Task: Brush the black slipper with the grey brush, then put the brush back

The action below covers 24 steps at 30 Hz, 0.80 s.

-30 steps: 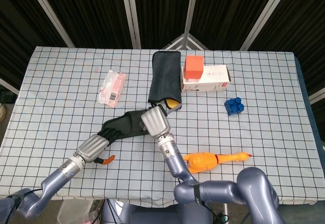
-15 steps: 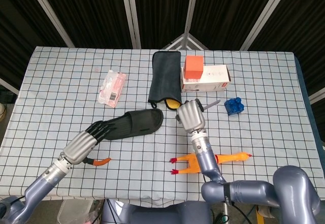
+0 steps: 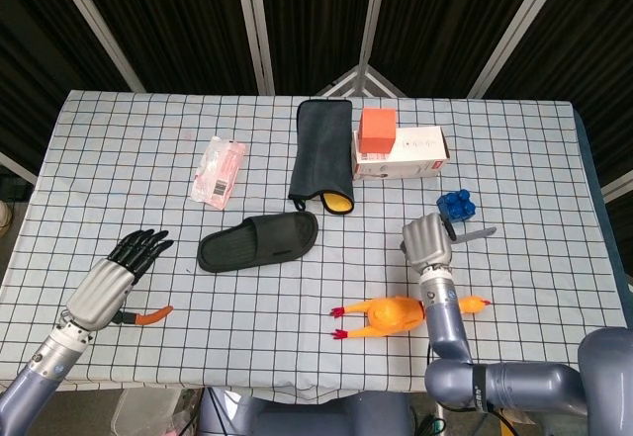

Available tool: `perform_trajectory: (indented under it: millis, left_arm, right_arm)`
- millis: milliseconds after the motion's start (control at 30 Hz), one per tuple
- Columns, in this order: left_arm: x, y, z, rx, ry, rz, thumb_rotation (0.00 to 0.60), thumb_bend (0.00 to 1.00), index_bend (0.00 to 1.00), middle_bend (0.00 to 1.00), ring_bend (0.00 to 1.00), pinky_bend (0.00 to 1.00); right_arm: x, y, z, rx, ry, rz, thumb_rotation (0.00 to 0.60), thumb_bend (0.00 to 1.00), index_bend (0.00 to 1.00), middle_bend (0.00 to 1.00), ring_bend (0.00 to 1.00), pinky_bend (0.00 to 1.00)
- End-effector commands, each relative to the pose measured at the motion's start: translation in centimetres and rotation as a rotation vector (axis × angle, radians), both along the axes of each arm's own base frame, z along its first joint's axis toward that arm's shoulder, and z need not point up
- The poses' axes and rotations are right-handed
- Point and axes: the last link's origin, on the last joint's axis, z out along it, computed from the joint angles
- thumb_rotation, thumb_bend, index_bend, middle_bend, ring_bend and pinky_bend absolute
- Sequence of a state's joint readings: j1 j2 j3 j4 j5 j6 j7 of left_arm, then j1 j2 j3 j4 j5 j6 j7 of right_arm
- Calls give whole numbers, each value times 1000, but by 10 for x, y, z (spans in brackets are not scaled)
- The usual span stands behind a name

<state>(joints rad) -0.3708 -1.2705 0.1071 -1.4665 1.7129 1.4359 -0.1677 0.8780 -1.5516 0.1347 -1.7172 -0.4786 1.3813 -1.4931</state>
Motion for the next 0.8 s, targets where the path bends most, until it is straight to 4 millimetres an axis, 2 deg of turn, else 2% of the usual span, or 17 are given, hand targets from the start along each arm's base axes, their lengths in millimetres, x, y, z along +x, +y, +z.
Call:
perform_trajectory:
  millis: [33,233,333,467,533,633,700,800]
  left_arm:
    - [-2,-2,-3,-12,6,5,331,309,0,15,0,74]
    - [-5,-3,-11,-39,16,31,334,309,0,16,0,74]
    - [-8,-3,-15,-42,18,43,331,309,0,16,0,74]
    - [-10,-4,-19,-49,18,45,332,309,0,16,0,74]
    - [-11,-5,-21,-50,20,45,331,309,0,16,0,74]
    - [-12,-5,-22,-51,25,46,333,309,0,16,0,74]
    - [-12,-5,-23,-58,15,51,335,309,0,16,0,74]
    - [-13,-3,-23,-68,4,60,335,310,0,17,0,74]
  right_arm:
    - [-18,10,-1,37,90,-95,600,951,886,669,616,669]
    - [-38,2,-10,93,64,-177,600,962,870,668,616,669]
    - [-42,-3,-11,100,42,-168,600,962,789,630,609,669]
    - [-49,-6,-16,126,5,-154,600,962,654,527,567,668]
    - [-51,-7,-17,135,-13,-146,600,962,571,484,543,655]
    - [-54,-8,-19,152,-23,-144,600,962,349,416,498,621]
    - [-55,-7,-19,160,-34,-149,600,962,167,389,491,618]
    - [-54,-7,-20,162,-41,-130,600,961,14,353,476,618]
